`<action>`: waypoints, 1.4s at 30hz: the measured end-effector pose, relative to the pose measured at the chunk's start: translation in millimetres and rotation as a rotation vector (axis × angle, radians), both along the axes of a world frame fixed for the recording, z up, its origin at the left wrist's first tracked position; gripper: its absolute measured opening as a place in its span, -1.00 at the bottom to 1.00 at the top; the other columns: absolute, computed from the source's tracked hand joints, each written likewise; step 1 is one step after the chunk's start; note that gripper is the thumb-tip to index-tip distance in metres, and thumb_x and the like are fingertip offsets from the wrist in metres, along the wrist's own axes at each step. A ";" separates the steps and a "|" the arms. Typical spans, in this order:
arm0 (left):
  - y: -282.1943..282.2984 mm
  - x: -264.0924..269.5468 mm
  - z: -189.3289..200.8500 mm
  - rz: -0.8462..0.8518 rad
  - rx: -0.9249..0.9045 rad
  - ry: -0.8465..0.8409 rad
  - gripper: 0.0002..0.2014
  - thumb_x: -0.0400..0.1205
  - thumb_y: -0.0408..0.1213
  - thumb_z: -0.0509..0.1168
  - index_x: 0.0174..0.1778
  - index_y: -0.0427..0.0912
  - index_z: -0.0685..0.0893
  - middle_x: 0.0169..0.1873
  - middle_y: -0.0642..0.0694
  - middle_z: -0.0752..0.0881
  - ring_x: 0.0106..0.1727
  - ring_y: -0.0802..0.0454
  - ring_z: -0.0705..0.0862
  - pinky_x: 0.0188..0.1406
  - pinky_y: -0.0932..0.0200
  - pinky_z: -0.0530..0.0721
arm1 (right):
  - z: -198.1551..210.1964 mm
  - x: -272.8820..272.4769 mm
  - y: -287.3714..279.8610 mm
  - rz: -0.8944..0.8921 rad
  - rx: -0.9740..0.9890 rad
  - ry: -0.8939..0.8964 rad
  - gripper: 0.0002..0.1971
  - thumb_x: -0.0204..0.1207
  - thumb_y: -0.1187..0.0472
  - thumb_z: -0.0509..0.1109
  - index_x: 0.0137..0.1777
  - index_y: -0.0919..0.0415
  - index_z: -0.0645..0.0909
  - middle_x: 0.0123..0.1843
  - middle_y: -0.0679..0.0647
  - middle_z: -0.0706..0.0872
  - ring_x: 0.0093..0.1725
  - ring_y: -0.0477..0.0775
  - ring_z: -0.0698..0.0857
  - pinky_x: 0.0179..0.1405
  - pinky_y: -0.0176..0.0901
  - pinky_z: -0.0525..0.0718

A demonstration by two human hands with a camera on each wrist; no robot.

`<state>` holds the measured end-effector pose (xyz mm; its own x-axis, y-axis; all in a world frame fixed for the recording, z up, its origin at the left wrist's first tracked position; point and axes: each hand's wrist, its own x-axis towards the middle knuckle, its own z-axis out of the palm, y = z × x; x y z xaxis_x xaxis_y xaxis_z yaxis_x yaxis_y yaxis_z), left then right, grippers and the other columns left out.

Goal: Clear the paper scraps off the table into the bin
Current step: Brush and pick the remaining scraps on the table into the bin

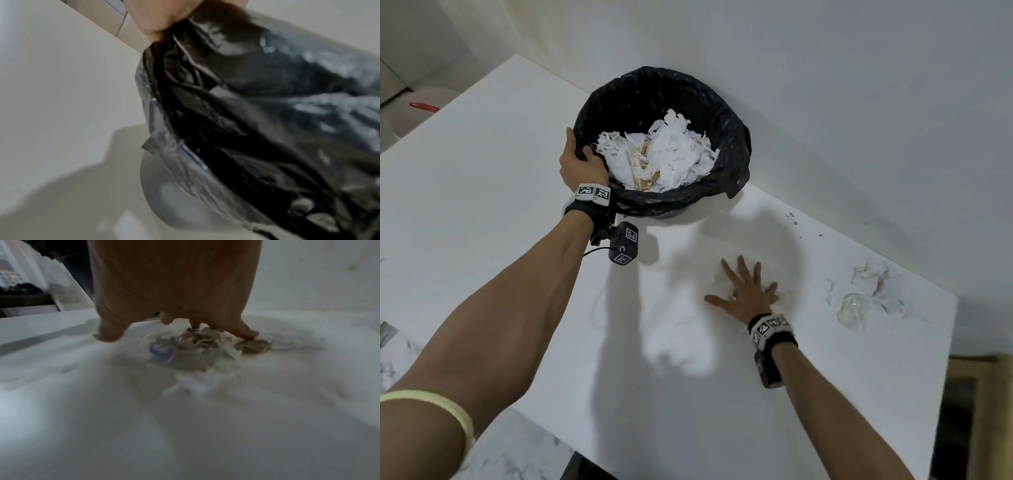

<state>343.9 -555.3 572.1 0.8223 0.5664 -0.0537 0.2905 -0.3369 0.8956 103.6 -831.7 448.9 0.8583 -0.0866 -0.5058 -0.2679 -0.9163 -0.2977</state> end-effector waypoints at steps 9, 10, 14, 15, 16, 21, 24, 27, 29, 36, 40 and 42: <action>34.9 -43.3 -1.0 -0.051 -0.030 0.006 -0.55 0.68 -0.28 0.15 0.53 0.00 0.42 0.40 0.01 0.59 0.39 0.01 0.56 0.33 0.32 0.44 | -19.2 -81.2 66.0 -0.327 -0.104 -0.343 -0.76 0.57 0.21 0.22 0.20 0.11 0.58 0.32 0.13 0.57 0.28 0.29 0.54 0.19 0.15 0.57; 41.0 -48.8 -2.3 -0.056 -0.036 0.002 -0.55 0.68 -0.28 0.15 0.53 0.00 0.42 0.40 0.00 0.59 0.39 0.00 0.56 0.34 0.32 0.44 | -18.8 -80.9 68.6 -0.354 -0.102 -0.352 -0.80 0.53 0.31 0.26 0.13 0.18 0.58 0.23 0.15 0.57 0.17 0.31 0.57 0.07 0.09 0.57; 65.5 -69.6 -7.8 -0.045 -0.064 -0.011 -0.55 0.69 -0.28 0.16 0.53 -0.01 0.42 0.39 -0.04 0.60 0.40 -0.03 0.56 0.36 0.31 0.44 | 2.5 -71.4 72.4 -0.414 -0.051 -0.176 -0.81 0.56 0.40 0.19 0.13 0.38 0.51 0.17 0.28 0.51 0.14 0.33 0.54 0.02 0.06 0.54; 70.0 -74.9 -8.3 -0.035 -0.069 -0.007 -0.56 0.69 -0.28 0.16 0.53 0.00 0.42 0.39 -0.04 0.60 0.39 -0.03 0.56 0.36 0.30 0.45 | 10.4 -67.7 70.3 -0.425 -0.028 -0.134 -0.74 0.58 0.35 0.10 0.17 0.42 0.51 0.21 0.31 0.51 0.19 0.33 0.53 0.08 0.03 0.51; 73.7 -80.5 -8.1 -0.025 -0.076 -0.005 -0.56 0.69 -0.28 0.16 0.53 0.00 0.42 0.39 -0.05 0.60 0.39 -0.04 0.56 0.36 0.29 0.45 | 17.8 -62.3 66.2 -0.442 0.037 -0.126 -0.61 0.55 0.29 -0.03 0.18 0.45 0.53 0.24 0.33 0.52 0.24 0.31 0.53 0.14 -0.02 0.49; 81.7 -101.2 1.0 -0.014 -0.103 -0.017 -0.56 0.70 -0.29 0.16 0.53 0.00 0.43 0.37 -0.12 0.61 0.37 -0.10 0.58 0.34 0.24 0.46 | 99.5 -17.4 72.2 -0.573 0.164 -0.310 -0.81 0.60 0.37 0.18 0.11 0.47 0.53 0.18 0.36 0.59 0.18 0.28 0.59 0.11 -0.08 0.47; 81.1 -110.6 6.3 -0.020 -0.116 -0.025 -0.56 0.70 -0.30 0.16 0.52 0.01 0.43 0.33 -0.16 0.65 0.30 -0.15 0.63 0.27 0.19 0.51 | 161.1 19.0 94.5 -0.549 0.230 -0.530 -0.82 0.64 0.33 0.19 0.14 0.41 0.50 0.19 0.31 0.56 0.17 0.23 0.56 -0.01 -0.22 0.37; 77.5 -118.9 10.5 -0.007 -0.152 -0.022 -0.56 0.70 -0.29 0.16 0.52 0.04 0.44 0.28 -0.18 0.68 0.23 -0.17 0.66 0.21 0.19 0.54 | 206.2 53.6 130.5 -0.500 0.290 -0.679 -0.85 0.64 0.31 0.19 0.10 0.38 0.50 0.15 0.26 0.54 0.11 0.18 0.55 -0.08 -0.27 0.35; 75.1 -123.2 12.4 0.011 -0.171 -0.021 -0.57 0.70 -0.28 0.17 0.51 0.06 0.44 0.26 -0.19 0.69 0.19 -0.18 0.67 0.16 0.19 0.55 | 219.8 70.3 157.7 -0.462 0.295 -0.702 -0.85 0.64 0.27 0.21 0.13 0.30 0.50 0.18 0.20 0.52 0.15 0.15 0.55 0.06 -0.24 0.40; 70.6 -124.3 12.8 0.046 -0.145 -0.002 -0.57 0.70 -0.28 0.14 0.51 0.07 0.44 0.13 -0.26 0.74 0.08 -0.23 0.69 0.00 0.16 0.57 | 179.7 80.1 186.7 -0.099 0.099 -0.394 -0.42 0.56 -0.26 0.21 0.55 -0.13 0.31 0.52 0.01 0.51 0.51 0.24 0.40 0.49 0.33 0.27; 63.0 -117.5 12.7 0.060 -0.143 -0.049 -0.57 0.70 -0.29 0.14 0.50 0.06 0.45 0.25 -0.14 0.70 0.15 -0.15 0.68 0.00 0.32 0.49 | 186.2 75.6 150.4 -0.200 0.089 -0.704 -0.58 0.64 -0.14 0.11 0.47 -0.17 0.43 0.43 -0.06 0.59 0.44 0.12 0.46 0.44 0.21 0.33; 56.6 -112.9 12.9 0.062 -0.158 -0.075 -0.57 0.70 -0.30 0.13 0.50 0.05 0.46 0.35 -0.06 0.63 0.26 -0.06 0.64 0.00 0.49 0.39 | 177.1 68.3 117.9 -0.362 0.104 -0.835 -0.66 0.66 -0.03 0.11 0.37 -0.06 0.52 0.32 0.01 0.65 0.31 0.14 0.53 0.30 0.12 0.46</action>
<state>231.0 -498.7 584.9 0.7914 0.6053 -0.0854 0.2363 -0.1742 0.9559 171.9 -713.9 626.0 0.8781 -0.4101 0.2464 -0.1940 -0.7759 -0.6003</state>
